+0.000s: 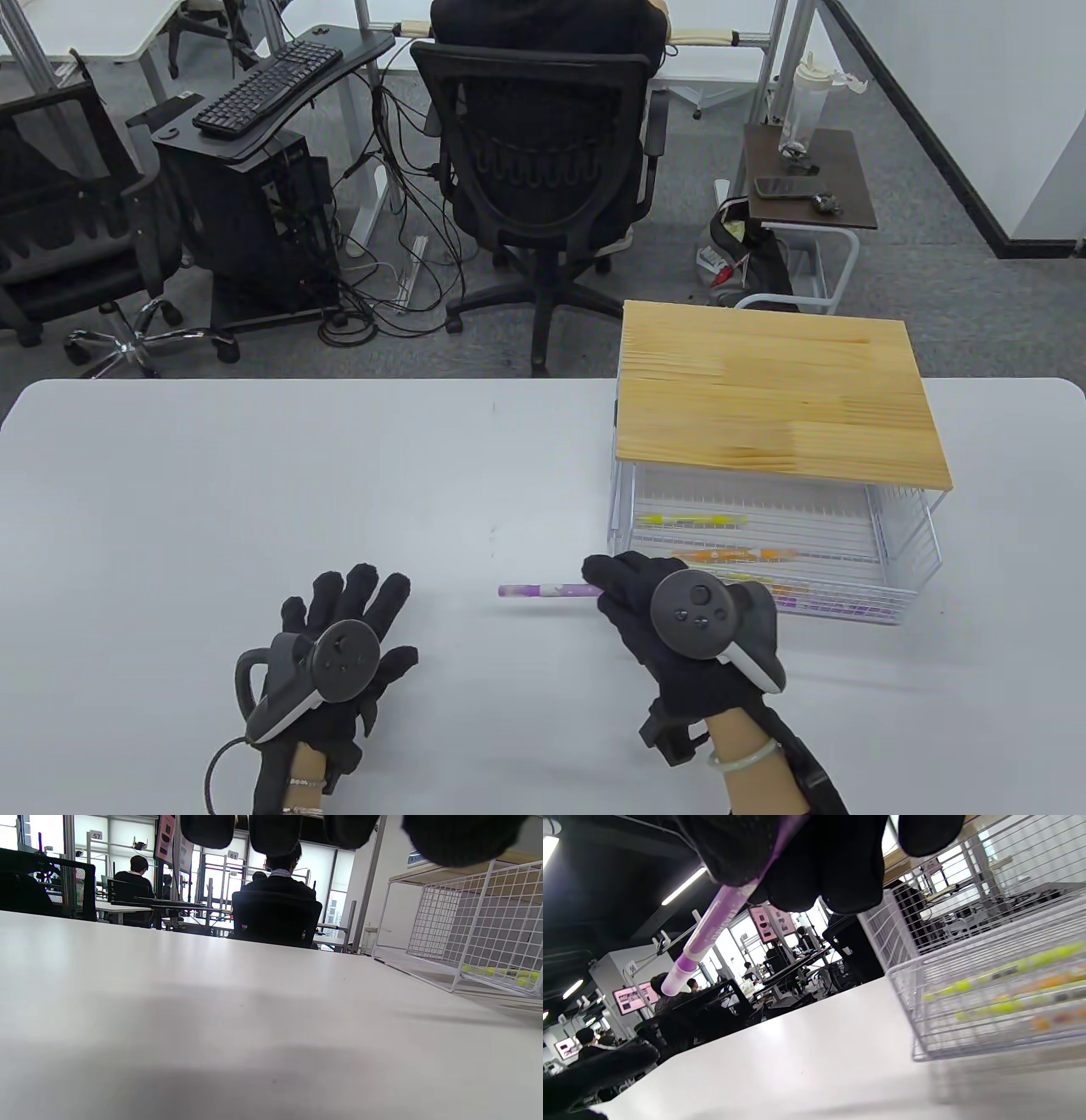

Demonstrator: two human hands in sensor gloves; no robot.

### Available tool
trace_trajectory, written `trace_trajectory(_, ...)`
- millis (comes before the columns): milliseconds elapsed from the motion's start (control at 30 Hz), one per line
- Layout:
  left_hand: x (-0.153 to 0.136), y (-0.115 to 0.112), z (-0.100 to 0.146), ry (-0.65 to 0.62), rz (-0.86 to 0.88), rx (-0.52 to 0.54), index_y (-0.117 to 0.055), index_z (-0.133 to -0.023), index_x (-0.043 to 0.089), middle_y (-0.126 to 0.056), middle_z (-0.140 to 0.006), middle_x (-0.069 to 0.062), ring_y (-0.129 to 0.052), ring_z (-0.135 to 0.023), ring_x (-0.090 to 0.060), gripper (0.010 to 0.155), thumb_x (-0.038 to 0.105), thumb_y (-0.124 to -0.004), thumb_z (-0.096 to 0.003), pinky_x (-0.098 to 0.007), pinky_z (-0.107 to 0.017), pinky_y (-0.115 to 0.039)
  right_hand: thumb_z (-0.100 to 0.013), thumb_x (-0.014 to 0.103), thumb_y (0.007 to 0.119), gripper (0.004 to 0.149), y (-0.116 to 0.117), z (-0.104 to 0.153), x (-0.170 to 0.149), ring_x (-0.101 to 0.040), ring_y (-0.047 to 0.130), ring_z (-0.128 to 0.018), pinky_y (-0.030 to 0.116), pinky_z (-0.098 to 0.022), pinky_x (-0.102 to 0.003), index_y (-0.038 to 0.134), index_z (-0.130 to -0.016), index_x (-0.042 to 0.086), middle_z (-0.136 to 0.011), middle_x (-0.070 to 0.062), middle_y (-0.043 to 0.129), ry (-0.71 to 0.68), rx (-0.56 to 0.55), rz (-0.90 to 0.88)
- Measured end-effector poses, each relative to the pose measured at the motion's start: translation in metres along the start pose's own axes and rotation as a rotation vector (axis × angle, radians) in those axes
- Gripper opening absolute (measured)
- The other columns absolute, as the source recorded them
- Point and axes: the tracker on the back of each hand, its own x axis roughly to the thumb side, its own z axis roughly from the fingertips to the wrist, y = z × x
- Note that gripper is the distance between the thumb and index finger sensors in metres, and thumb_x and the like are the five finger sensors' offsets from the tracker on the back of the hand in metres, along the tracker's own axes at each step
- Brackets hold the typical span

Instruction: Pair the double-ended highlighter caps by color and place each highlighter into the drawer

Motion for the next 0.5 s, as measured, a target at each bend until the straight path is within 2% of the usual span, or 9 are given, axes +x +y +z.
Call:
trace_trajectory(167, -0.003, -0.003, 0.0, 0.02, -0.018, -0.014, -0.051, -0.11, 0.039, -0.05, -0.124, -0.006, -0.051, -0.11, -0.045, 0.076, 0.061, -0.07, -0.0401, -0.071, -0.072, -0.038, -0.06, 0.023, 0.072, 0.045, -0.044, 0.022, -0.04, -0.038, 0.077, -0.093, 0.046, -0.079, -0.067, 0.07, -0.105, 0.026, -0.102, -0.003, 0.076, 0.088, -0.053, -0.07)
trace_trajectory(300, -0.003, -0.003, 0.0, 0.03, -0.015, -0.015, -0.051, -0.11, 0.039, -0.049, -0.124, -0.006, -0.051, -0.11, -0.045, 0.076, 0.061, -0.07, -0.0402, -0.071, -0.072, -0.038, -0.06, 0.02, 0.071, 0.045, -0.069, 0.034, -0.064, -0.04, 0.072, -0.097, 0.041, -0.08, -0.068, 0.07, -0.105, 0.028, -0.106, -0.002, 0.073, 0.174, -0.114, -0.088)
trace_trajectory(367, -0.003, -0.005, 0.0, 0.031, -0.011, -0.022, -0.051, -0.11, 0.039, -0.049, -0.124, -0.006, -0.051, -0.11, -0.045, 0.076, 0.061, -0.07, -0.0403, -0.071, -0.072, -0.038, -0.061, 0.018, 0.07, 0.045, -0.075, 0.036, -0.074, -0.041, 0.068, -0.1, 0.037, -0.081, -0.069, 0.071, -0.104, 0.029, -0.108, -0.001, 0.071, 0.23, -0.128, -0.067)
trace_trajectory(500, 0.0, -0.009, -0.001, 0.031, -0.037, -0.044, -0.051, -0.11, 0.039, -0.049, -0.123, -0.006, -0.051, -0.11, -0.045, 0.075, 0.06, -0.07, -0.0404, -0.071, -0.072, -0.038, -0.061, 0.018, 0.069, 0.044, -0.074, 0.025, -0.087, -0.041, 0.066, -0.103, 0.036, -0.081, -0.069, 0.071, -0.104, 0.03, -0.109, 0.0, 0.07, 0.338, -0.164, 0.136)
